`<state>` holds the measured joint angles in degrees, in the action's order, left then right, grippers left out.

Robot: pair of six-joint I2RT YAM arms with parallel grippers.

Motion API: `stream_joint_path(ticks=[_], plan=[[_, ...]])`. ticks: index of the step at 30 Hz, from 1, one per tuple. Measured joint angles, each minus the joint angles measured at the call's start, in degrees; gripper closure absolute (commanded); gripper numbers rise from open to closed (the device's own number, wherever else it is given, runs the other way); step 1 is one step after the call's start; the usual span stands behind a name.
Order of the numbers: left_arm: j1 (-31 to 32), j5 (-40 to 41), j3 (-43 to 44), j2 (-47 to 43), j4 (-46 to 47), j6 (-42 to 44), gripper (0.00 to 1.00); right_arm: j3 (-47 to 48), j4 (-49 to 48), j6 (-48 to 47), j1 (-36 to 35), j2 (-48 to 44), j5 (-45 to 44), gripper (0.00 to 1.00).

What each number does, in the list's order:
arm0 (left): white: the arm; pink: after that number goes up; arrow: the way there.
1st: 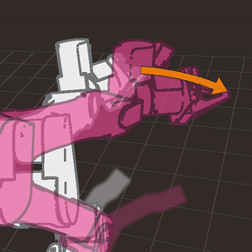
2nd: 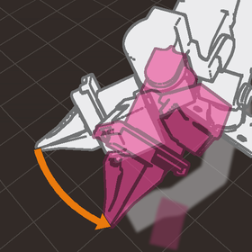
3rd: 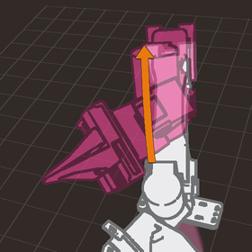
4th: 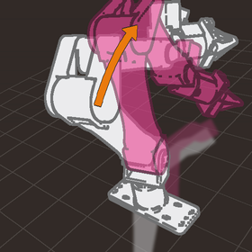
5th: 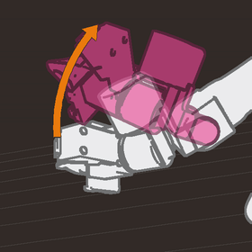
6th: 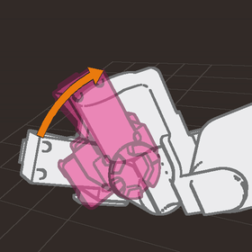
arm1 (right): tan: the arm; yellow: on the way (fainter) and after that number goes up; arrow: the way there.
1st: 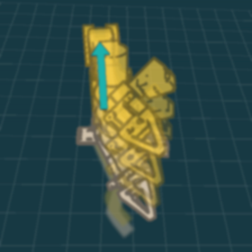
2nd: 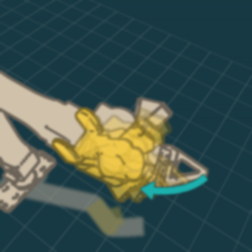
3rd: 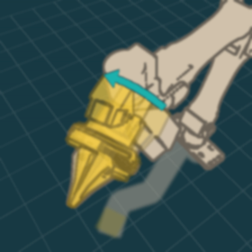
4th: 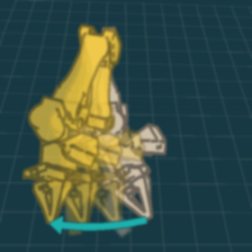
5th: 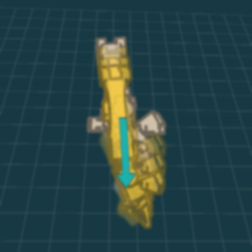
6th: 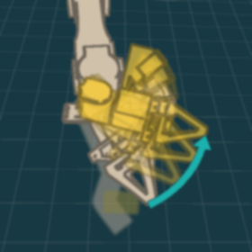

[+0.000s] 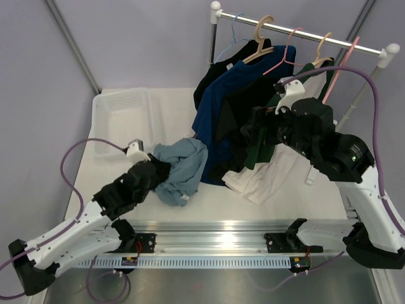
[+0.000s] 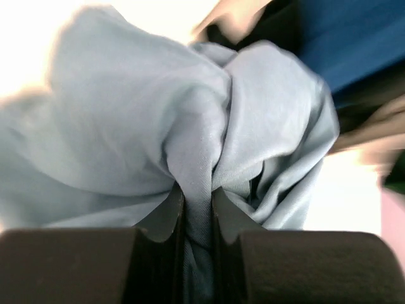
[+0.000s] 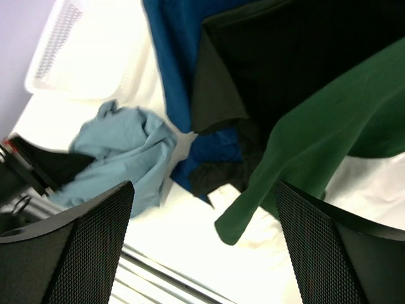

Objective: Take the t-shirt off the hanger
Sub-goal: Pick up the T-shirt from the center of the board, then place the T-shirt in the bin.

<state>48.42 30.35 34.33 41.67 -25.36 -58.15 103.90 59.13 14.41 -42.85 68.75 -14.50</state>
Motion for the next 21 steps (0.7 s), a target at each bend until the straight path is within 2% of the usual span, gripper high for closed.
stream_joint_path(ticks=[3, 6, 9, 12, 15, 21], plan=[[0.1, 3.2, 9.5, 0.5, -2.5, 5.4, 1.0, -7.4, -4.1, 1.0, -0.2, -5.3, 2.6, 0.0], [0.2, 9.7, 19.5, 4.2, -2.9, 11.5, 1.0, -14.0, -7.1, 1.8, -1.8, -8.2, 3.5, 0.01], [-0.5, 16.7, 26.4, 8.7, -0.9, 18.8, 1.0, -18.0, -8.9, 2.1, -7.5, -7.4, 0.0, 0.01], [-2.7, 21.0, 28.5, 11.4, 3.3, 26.5, 1.0, -20.1, -9.6, 2.3, -16.5, -3.4, -5.7, 0.0], [-5.7, 23.5, 28.8, 13.0, 7.6, 33.3, 1.0, -24.1, -12.9, 2.5, -22.4, -0.3, -8.0, 0.0], [-17.9, 20.2, 31.8, 18.7, 15.3, 40.4, 1.0, -35.2, -20.4, 3.0, -24.3, -2.8, -7.3, 0.0]])
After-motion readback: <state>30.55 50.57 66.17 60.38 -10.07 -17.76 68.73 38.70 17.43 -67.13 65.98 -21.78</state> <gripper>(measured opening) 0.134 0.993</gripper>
